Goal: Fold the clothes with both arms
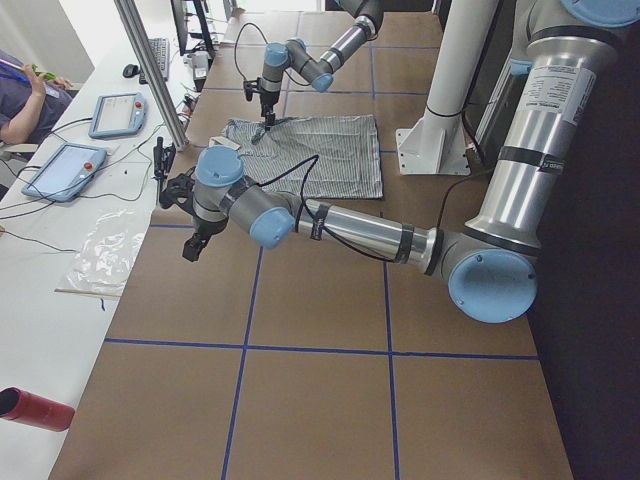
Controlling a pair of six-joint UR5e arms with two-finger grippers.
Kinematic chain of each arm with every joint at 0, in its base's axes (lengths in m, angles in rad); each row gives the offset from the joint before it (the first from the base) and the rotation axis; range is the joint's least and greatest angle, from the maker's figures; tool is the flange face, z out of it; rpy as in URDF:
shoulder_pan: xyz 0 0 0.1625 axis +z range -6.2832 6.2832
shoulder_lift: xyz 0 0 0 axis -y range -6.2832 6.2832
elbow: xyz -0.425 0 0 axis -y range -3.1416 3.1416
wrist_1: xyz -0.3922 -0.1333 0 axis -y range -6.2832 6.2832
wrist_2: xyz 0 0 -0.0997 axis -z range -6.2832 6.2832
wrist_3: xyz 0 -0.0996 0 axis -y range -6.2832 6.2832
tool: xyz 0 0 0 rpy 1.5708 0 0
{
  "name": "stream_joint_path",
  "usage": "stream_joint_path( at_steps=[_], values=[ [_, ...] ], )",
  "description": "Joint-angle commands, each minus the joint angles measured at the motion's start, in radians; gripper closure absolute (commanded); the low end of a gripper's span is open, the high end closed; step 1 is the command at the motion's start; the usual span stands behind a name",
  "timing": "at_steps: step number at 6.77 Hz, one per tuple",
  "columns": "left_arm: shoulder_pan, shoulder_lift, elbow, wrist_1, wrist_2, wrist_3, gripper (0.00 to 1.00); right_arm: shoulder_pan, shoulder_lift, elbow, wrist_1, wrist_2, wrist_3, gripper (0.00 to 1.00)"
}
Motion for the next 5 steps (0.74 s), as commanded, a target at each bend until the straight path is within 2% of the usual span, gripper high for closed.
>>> stream_joint_path(
  at_steps=[1, 3, 5],
  values=[
    [-0.002, -0.007, 0.0, 0.0, 0.0, -0.001, 0.0, 0.001, 0.01, -0.024, -0.004, -0.014, -0.034, 0.55],
    [0.0, -0.011, -0.001, 0.0, -0.002, -0.033, 0.0, 0.001, 0.008, -0.024, -0.002, -0.011, -0.039, 0.97],
    [-0.002, -0.011, -0.001, 0.0, -0.002, -0.035, 0.0, -0.002, 0.005, -0.007, -0.004, 0.009, -0.039, 1.0]
  ],
)
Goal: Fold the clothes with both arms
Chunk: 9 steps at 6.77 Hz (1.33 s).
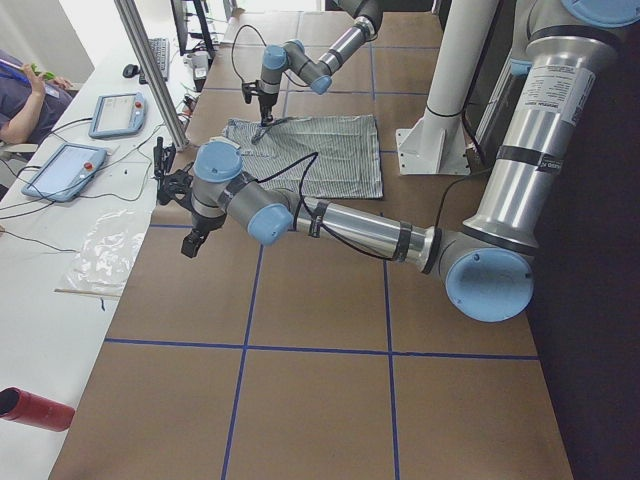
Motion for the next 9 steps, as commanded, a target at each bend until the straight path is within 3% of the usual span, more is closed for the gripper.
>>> stream_joint_path(
  at_steps=[1, 3, 5, 6, 7, 8, 9],
  values=[
    [-0.001, -0.001, 0.0, 0.0, 0.0, -0.002, 0.0, -0.003, -0.008, 0.013, 0.001, 0.012, 0.0, 1.0],
    [0.001, -0.001, 0.0, 0.0, 0.0, -0.002, 0.0, -0.024, -0.096, 0.151, 0.001, 0.054, 0.003, 1.0],
    [0.001, -0.005, 0.001, 0.0, 0.0, -0.03, 0.0, -0.041, -0.141, 0.202, 0.001, 0.069, 0.003, 1.0],
    [0.001, -0.005, 0.001, 0.0, 0.0, -0.03, 0.0, -0.041, -0.147, 0.213, 0.002, 0.072, 0.003, 0.95],
    [0.001, -0.005, 0.003, -0.002, 0.0, -0.03, 0.0, -0.043, -0.152, 0.223, 0.001, 0.074, 0.003, 0.63],
    [0.002, -0.005, 0.006, 0.0, 0.0, -0.031, 0.0, -0.043, -0.152, 0.231, 0.002, 0.106, 0.005, 0.01],
    [0.002, -0.007, 0.011, 0.0, 0.0, -0.031, 0.0, -0.043, -0.156, 0.248, 0.001, 0.121, 0.003, 0.0]
  ],
)
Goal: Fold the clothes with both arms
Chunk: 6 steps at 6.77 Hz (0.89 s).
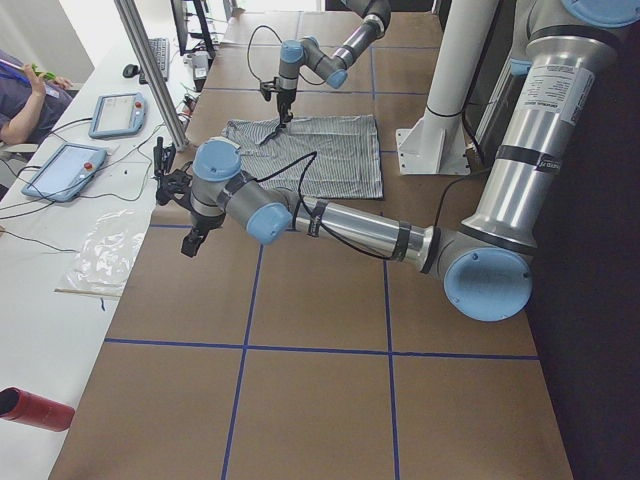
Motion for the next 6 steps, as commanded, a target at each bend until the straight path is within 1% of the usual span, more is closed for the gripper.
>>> stream_joint_path(
  at_steps=[1, 2, 3, 4, 5, 6],
  values=[
    [0.001, -0.003, 0.006, 0.002, 0.002, -0.002, 0.0, 0.001, -0.001, 0.02, -0.001, 0.034, 0.001, 0.0],
    [0.016, -0.032, 0.018, 0.0, 0.002, -0.099, 0.0, 0.015, 0.006, 0.02, -0.007, 0.051, 0.004, 0.0],
    [0.107, -0.085, 0.032, 0.0, 0.012, -0.243, 0.0, 0.057, 0.04, 0.035, -0.112, 0.115, 0.015, 0.0],
    [0.208, -0.143, 0.055, -0.015, 0.094, -0.366, 0.0, 0.117, 0.061, 0.075, -0.272, 0.149, 0.018, 0.0],
    [0.305, -0.182, 0.143, -0.149, 0.192, -0.51, 0.0, 0.165, 0.048, 0.131, -0.4, 0.151, 0.018, 0.0],
    [0.373, -0.232, 0.29, -0.323, 0.278, -0.657, 0.0, 0.202, -0.007, 0.219, -0.468, 0.152, 0.018, 0.0]
  ],
)
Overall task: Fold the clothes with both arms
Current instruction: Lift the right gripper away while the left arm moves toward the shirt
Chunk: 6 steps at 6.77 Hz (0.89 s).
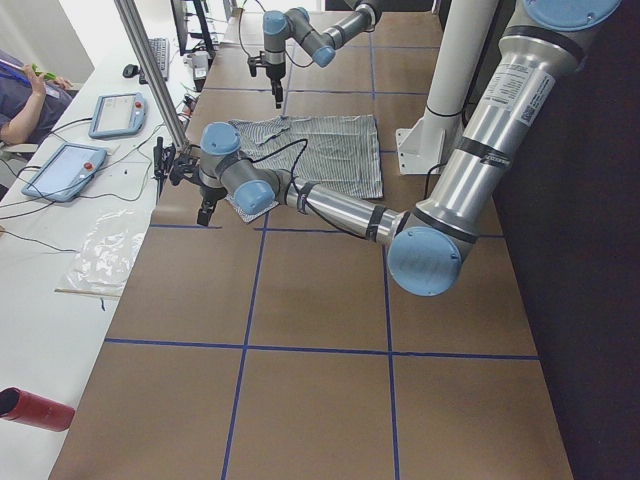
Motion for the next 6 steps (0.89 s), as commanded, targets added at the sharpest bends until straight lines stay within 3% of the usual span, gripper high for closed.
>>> stream_joint_path(
  at_steps=[1, 2, 3, 6],
  values=[
    [0.174, -0.1, 0.204, -0.204, 0.198, -0.24, 0.0, 0.062, -0.076, 0.131, -0.114, 0.007, 0.002, 0.0],
    [0.236, -0.116, 0.215, -0.2, 0.293, -0.298, 0.0, 0.069, -0.089, 0.135, -0.112, 0.007, 0.021, 0.01],
    [0.287, -0.13, 0.214, -0.185, 0.327, -0.341, 0.01, 0.07, -0.089, 0.139, -0.111, 0.006, 0.031, 0.01],
    [0.31, -0.119, 0.208, -0.136, 0.353, -0.338, 0.03, 0.073, -0.098, 0.152, -0.103, 0.011, 0.082, 0.0]
  ],
)
